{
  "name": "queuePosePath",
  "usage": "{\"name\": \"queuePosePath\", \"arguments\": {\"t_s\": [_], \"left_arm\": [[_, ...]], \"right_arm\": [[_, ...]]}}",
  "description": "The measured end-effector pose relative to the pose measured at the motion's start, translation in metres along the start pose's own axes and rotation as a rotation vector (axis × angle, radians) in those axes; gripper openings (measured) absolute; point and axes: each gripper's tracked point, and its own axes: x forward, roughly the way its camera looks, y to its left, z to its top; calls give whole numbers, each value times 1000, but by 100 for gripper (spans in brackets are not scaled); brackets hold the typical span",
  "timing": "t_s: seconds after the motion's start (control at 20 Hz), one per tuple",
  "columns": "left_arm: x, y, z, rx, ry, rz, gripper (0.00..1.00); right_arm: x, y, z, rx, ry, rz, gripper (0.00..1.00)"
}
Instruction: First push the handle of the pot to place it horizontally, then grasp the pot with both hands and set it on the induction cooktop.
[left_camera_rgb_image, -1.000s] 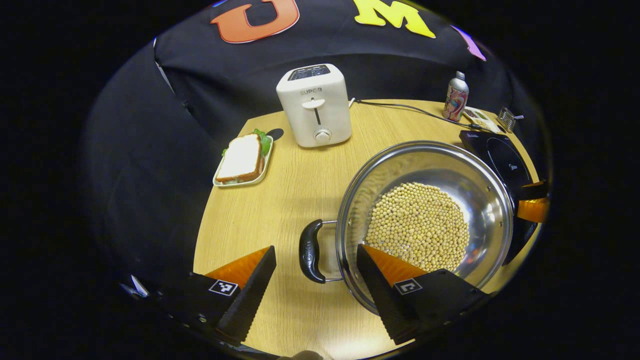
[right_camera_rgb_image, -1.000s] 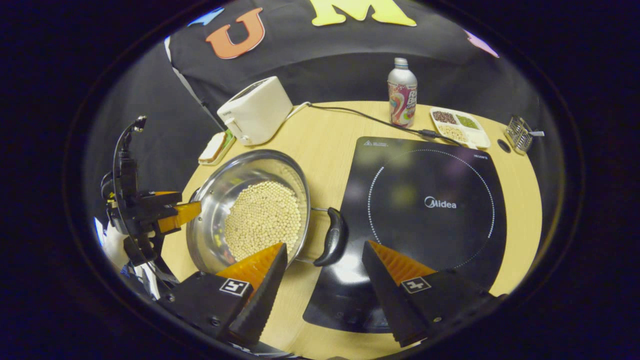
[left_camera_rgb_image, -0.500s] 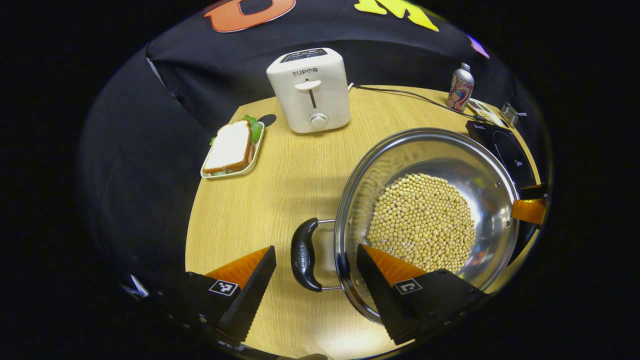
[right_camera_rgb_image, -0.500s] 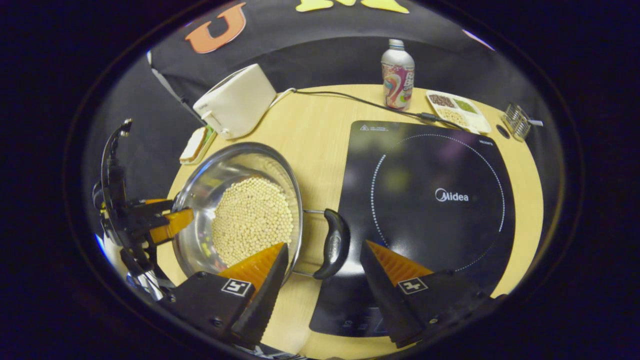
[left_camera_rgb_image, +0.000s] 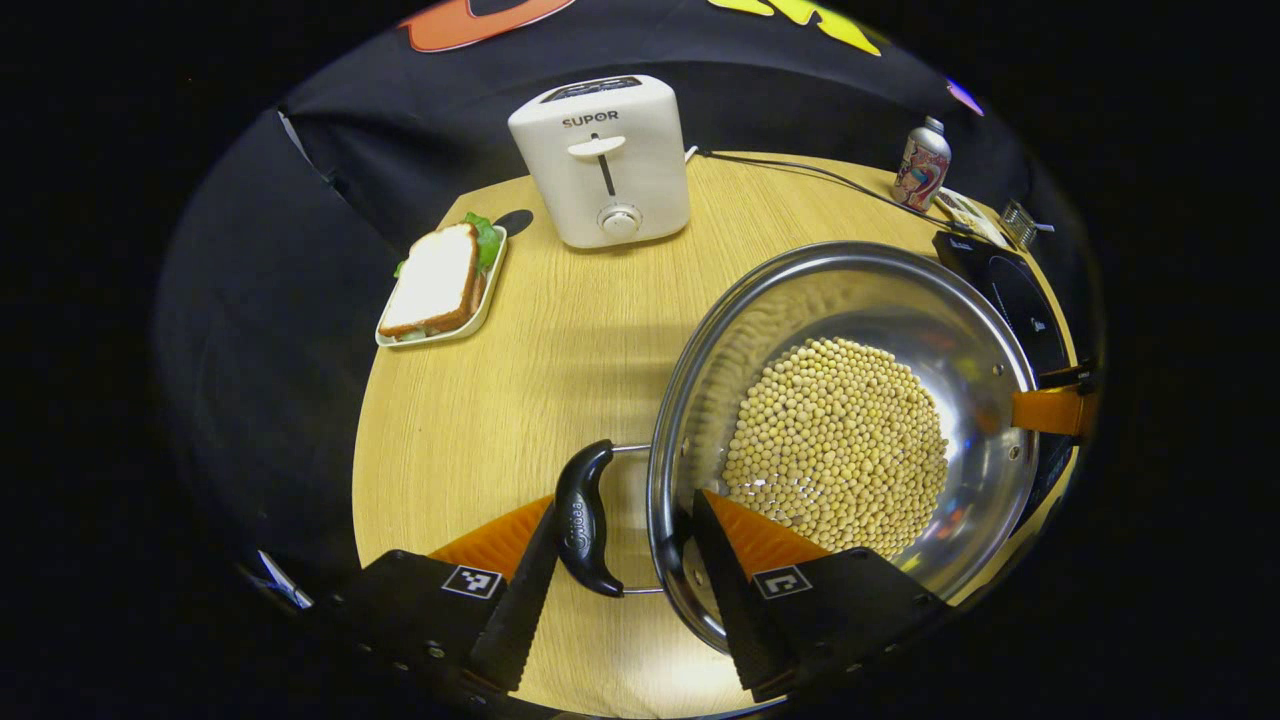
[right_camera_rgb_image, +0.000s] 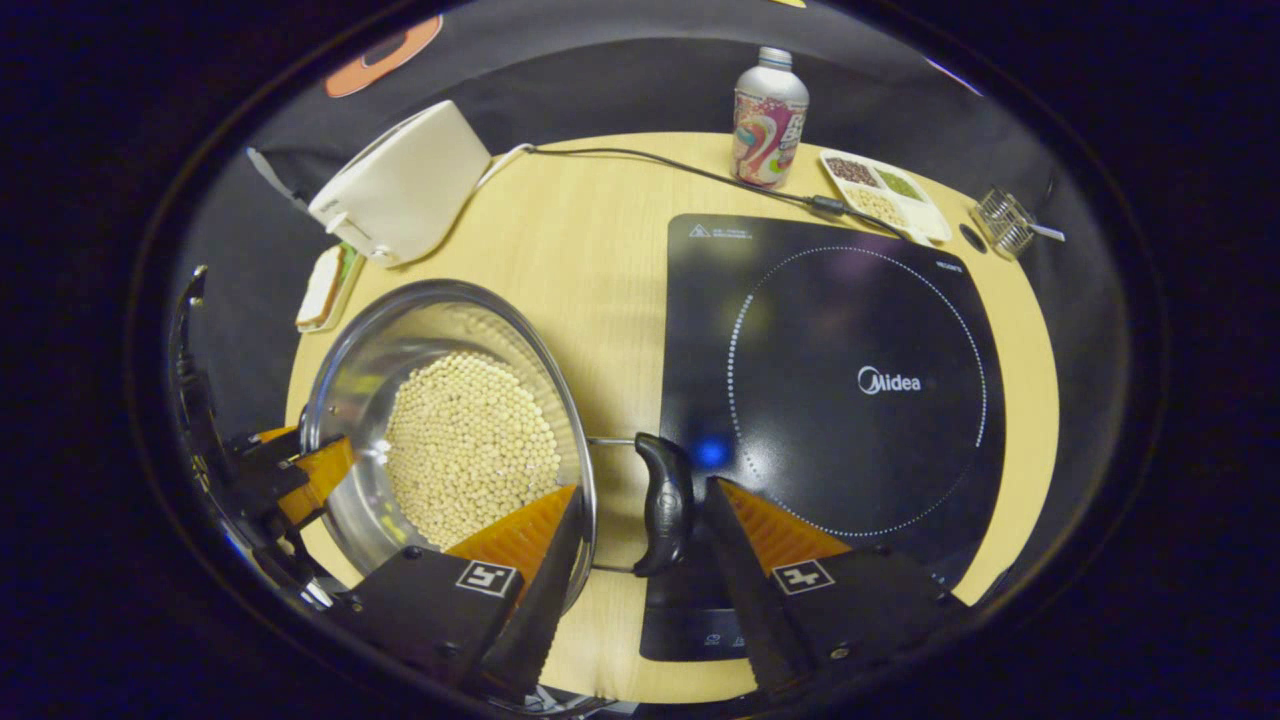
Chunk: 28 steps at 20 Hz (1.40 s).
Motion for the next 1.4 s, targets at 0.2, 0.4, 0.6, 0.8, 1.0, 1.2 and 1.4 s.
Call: {"name": "queuePosePath", "arguments": {"t_s": [0.2,0.4,0.6,0.8,1.0,1.2,1.4], "left_arm": [[-4,-2,-2,-65,67,-30,80],[-6,-5,-9,-125,151,-80,64],[-9,-6,-8,-123,141,-74,59],[-15,-5,-4,-110,109,-63,56],[-30,-7,-8,-92,100,-44,56],[-37,-7,-9,-101,82,-45,56],[-44,-8,-12,-87,44,-52,56]], "right_arm": [[3,4,0,-28,14,-27,68],[0,2,1,-53,24,0,63],[-2,3,3,-47,14,28,58],[-3,1,-5,16,-4,93,53],[-12,0,-13,24,-13,104,55],[-27,-4,-9,-7,-51,109,55],[-43,-13,-4,-8,-94,113,53]]}}
